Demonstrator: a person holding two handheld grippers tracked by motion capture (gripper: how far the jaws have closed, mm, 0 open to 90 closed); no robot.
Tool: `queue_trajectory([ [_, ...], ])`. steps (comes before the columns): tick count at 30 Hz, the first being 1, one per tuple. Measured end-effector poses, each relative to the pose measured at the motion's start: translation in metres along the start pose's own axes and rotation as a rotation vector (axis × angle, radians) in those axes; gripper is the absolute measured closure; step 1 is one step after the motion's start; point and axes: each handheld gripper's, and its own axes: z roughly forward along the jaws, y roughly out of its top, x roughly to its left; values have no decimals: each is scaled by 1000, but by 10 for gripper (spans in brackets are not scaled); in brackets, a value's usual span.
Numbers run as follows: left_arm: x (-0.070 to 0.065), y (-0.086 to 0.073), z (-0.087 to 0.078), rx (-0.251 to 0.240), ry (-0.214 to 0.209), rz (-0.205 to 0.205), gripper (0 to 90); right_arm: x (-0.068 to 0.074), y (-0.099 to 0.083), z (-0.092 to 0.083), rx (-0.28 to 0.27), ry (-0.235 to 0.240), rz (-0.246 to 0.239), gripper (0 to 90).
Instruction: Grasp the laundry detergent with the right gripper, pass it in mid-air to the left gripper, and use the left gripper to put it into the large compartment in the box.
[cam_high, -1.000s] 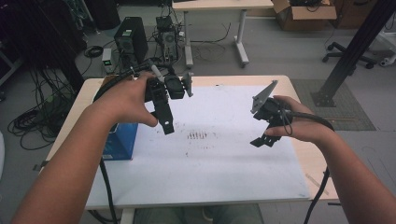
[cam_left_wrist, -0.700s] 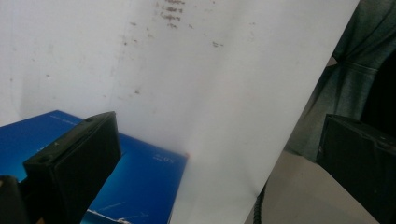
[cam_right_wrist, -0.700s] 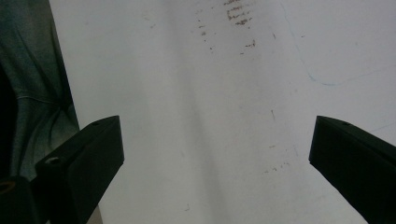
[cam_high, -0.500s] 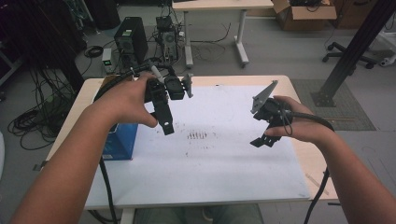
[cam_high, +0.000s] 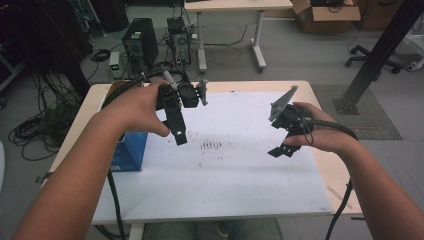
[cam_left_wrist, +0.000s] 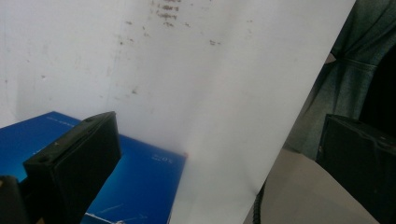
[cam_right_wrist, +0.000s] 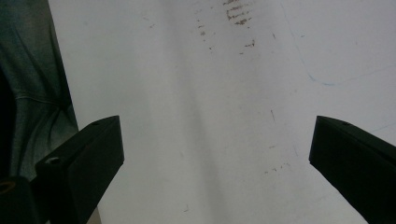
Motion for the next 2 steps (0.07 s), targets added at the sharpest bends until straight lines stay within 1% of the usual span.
queue_trajectory([
  [1, 0, 0, 0, -7, 3, 2, 2, 0, 0, 0, 0, -1, -1, 34],
  [2, -1, -1, -1, -7, -4, 4, 2, 0, 0, 0, 0, 1, -2, 35],
])
